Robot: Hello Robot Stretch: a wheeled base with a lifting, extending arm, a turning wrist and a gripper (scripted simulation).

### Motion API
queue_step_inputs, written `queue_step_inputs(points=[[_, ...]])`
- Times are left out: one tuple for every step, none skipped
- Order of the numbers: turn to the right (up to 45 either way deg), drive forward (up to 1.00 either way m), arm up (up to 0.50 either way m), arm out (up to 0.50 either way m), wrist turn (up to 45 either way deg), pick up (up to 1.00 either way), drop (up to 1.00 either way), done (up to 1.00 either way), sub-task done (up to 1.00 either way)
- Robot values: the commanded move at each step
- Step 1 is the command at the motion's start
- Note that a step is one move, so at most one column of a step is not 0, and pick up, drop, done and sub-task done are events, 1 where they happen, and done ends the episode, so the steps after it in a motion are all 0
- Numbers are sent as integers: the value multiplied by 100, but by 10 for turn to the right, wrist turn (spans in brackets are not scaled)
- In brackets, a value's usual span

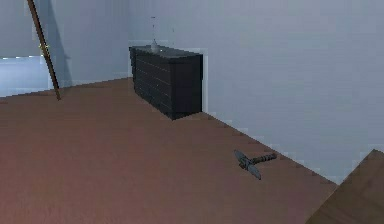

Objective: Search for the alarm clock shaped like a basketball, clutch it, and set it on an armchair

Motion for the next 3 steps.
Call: queue_step_inputs(points=[[0,0,50,0,0,0,0,0,0],[0,0,0,24,0,0,0,0,0],[0,0,0,0,450,0,0,0,0]])
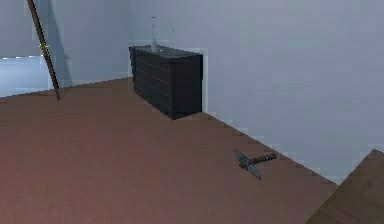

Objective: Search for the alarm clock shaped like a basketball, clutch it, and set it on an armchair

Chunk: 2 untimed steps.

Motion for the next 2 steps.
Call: queue_step_inputs(points=[[0,0,0,0,450,0,0,0,0],[0,0,0,0,450,0,0,0,0]])
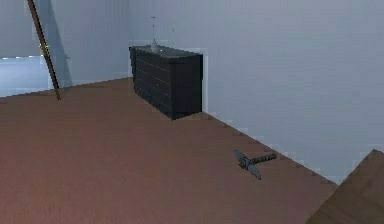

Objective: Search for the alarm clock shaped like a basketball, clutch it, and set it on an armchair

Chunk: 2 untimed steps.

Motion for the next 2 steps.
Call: queue_step_inputs(points=[[0,0,0,0,270,0,0,0,0],[0,0,-30,0,0,0,0,0,0]])
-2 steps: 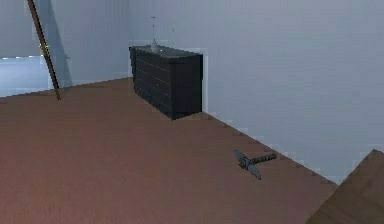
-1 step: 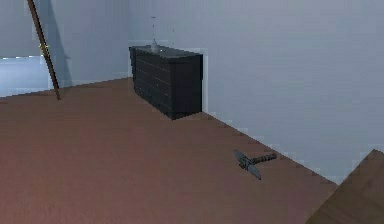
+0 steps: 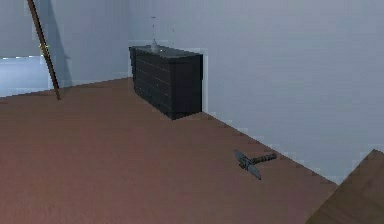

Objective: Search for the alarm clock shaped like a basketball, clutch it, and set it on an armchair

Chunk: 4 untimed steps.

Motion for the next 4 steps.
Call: queue_step_inputs(points=[[0,0,0,0,0,100,0,0,0],[0,0,10,0,0,0,0,0,0],[0,0,50,0,0,0,0,0,0],[0,0,0,0,-450,0,0,0,0]])
